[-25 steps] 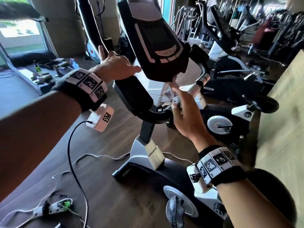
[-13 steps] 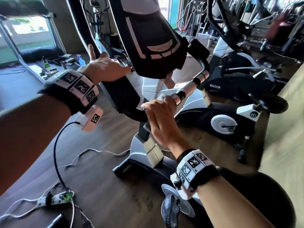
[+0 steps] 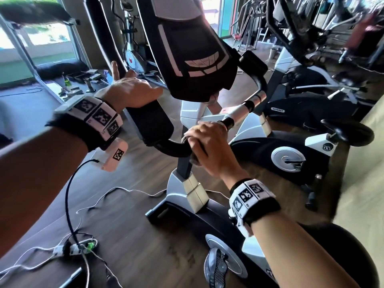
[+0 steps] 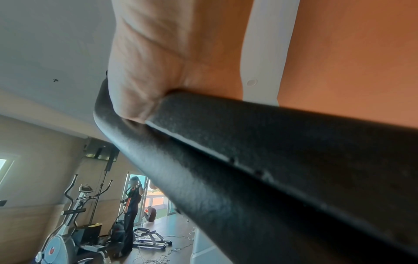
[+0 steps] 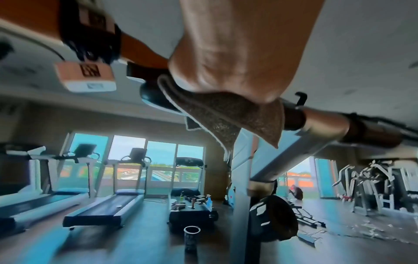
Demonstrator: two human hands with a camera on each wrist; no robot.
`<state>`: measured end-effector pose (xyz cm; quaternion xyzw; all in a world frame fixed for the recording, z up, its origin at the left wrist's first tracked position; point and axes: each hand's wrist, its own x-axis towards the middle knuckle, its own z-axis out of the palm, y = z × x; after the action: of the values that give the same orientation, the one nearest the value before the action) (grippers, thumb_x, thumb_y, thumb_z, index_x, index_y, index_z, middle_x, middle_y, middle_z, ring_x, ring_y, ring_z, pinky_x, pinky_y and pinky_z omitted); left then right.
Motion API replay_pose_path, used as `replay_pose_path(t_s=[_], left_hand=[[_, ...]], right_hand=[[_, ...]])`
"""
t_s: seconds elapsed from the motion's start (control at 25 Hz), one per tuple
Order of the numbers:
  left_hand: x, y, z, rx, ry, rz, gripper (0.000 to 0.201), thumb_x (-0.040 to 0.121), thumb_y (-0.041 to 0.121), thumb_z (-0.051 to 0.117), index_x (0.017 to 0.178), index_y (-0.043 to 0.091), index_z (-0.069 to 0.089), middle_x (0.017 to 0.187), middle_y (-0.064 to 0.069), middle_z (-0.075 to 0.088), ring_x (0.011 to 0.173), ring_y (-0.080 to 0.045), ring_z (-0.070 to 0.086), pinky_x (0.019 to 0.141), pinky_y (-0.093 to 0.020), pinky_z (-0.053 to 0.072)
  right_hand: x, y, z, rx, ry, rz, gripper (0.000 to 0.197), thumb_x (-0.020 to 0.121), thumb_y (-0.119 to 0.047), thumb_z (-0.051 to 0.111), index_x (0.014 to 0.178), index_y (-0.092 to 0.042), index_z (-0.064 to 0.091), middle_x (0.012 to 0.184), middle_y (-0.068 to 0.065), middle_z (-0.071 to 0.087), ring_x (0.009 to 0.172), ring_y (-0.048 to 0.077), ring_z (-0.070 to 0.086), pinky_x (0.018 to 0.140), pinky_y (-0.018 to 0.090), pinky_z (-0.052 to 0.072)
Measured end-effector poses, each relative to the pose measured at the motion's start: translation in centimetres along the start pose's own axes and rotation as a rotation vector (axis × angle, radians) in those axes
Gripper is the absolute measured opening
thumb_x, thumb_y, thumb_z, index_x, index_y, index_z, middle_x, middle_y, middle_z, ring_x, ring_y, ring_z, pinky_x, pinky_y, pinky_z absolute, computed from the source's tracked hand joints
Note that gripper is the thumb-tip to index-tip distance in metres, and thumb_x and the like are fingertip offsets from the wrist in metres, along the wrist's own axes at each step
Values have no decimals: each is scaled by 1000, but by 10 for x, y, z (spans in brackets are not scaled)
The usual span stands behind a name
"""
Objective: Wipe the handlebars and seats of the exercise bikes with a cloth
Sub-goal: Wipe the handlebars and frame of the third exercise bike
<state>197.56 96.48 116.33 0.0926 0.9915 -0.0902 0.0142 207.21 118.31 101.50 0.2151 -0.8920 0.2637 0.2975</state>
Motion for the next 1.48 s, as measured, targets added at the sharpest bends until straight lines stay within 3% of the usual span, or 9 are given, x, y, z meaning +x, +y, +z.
replay_pose_path(t_s=[0.08,0.28,0.44,0.6,0.76,0.96,1.16,1.32,1.48], left_hand=[[2,-2,0,-15,-10,-17,74,105,55,11,111,12,72,131,-12,58,147,-19,18,116,-58,-23],[5,-2,4,19,11,-30,78,103,57,7,107,15,73,120,-4,61,145,-19,22,113,-59,-28],[5,-2,4,-18,16,-38,75,103,57,11,104,17,74,118,-4,61,145,-17,22,116,-59,-23],[4,0,6,-35,45,-47,72,103,57,14,104,19,76,125,-7,55,150,-16,16,114,-55,-28],[1,1,7,-80,61,-37,70,105,54,17,104,16,77,108,-6,54,148,-15,19,114,-54,-28],[3,0,9,-43,99,-13,65,106,51,16,102,25,76,131,-1,61,149,-21,20,115,-59,-25],[4,-1,11,-25,171,32,62,105,45,19,94,20,75,122,-1,69,146,-29,30,116,-64,-18],[4,-6,17,-22,238,51,65,103,51,19,87,21,74,107,4,72,133,-25,45,118,-65,-12],[4,-5,17,-19,234,58,70,101,53,15,86,19,75,102,0,72,126,-24,49,118,-66,-12]], right_hand=[[8,-5,-1,-24,48,98,47,101,-38,30,96,-18,72,103,1,69,109,27,57,104,48,36],[-3,1,6,2,-10,-60,43,103,-34,30,99,-18,70,105,-2,69,111,24,54,106,46,35],[25,20,4,32,76,204,54,97,-36,26,90,-12,74,102,4,73,110,28,58,106,44,35],[3,14,6,47,35,0,45,99,-26,30,86,-13,71,94,4,70,104,26,57,104,33,32],[48,39,-9,22,-57,191,41,91,-39,28,59,-21,48,74,6,62,81,33,59,82,43,43],[6,60,3,66,232,-97,43,96,-18,29,92,-7,70,97,8,68,101,29,60,102,50,42],[47,77,-6,-88,57,77,46,93,-33,29,80,-12,68,83,9,68,88,33,60,85,44,44],[15,79,5,39,259,-25,43,97,-20,28,101,-7,69,104,10,68,106,28,58,99,47,41],[45,83,-4,-51,64,139,45,94,-31,31,82,-10,69,91,10,72,99,34,64,96,52,46]])
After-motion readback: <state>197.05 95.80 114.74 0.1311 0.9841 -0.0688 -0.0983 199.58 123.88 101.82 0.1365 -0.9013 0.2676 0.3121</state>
